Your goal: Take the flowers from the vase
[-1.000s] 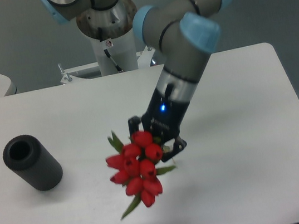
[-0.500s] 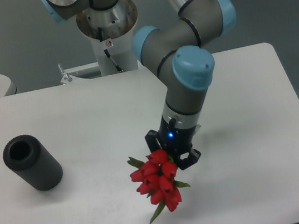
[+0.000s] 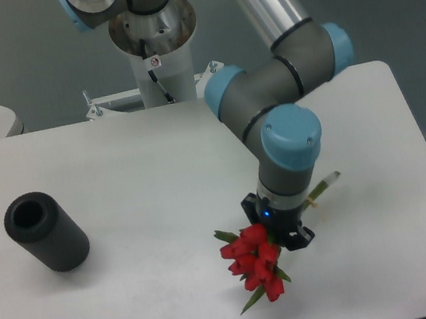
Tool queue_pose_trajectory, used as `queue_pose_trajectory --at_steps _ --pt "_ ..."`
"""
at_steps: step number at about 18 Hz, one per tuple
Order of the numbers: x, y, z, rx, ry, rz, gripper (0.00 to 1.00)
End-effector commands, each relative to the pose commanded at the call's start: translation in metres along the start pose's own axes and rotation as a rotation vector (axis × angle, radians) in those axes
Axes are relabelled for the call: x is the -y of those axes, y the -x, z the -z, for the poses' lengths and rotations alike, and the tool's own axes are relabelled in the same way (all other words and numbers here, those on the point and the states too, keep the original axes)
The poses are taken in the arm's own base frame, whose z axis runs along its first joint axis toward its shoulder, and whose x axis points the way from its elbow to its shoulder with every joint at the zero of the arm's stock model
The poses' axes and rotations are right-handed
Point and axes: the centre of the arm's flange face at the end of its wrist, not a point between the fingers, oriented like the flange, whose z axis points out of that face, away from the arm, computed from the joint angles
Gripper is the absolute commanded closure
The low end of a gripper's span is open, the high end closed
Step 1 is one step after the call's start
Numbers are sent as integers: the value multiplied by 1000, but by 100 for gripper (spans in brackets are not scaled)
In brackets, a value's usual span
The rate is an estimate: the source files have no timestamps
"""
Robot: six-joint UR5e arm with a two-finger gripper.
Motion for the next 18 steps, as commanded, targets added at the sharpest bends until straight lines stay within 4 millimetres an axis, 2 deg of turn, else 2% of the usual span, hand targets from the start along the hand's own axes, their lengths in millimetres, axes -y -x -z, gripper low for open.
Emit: queue_pose_trajectory --at_steps 3,6,18 --pt "-4 11 -12 -2 56 -40 87" --pt "-6 14 -15 -3 55 -38 88" --pt "-7 12 -17 -7 57 -72 88"
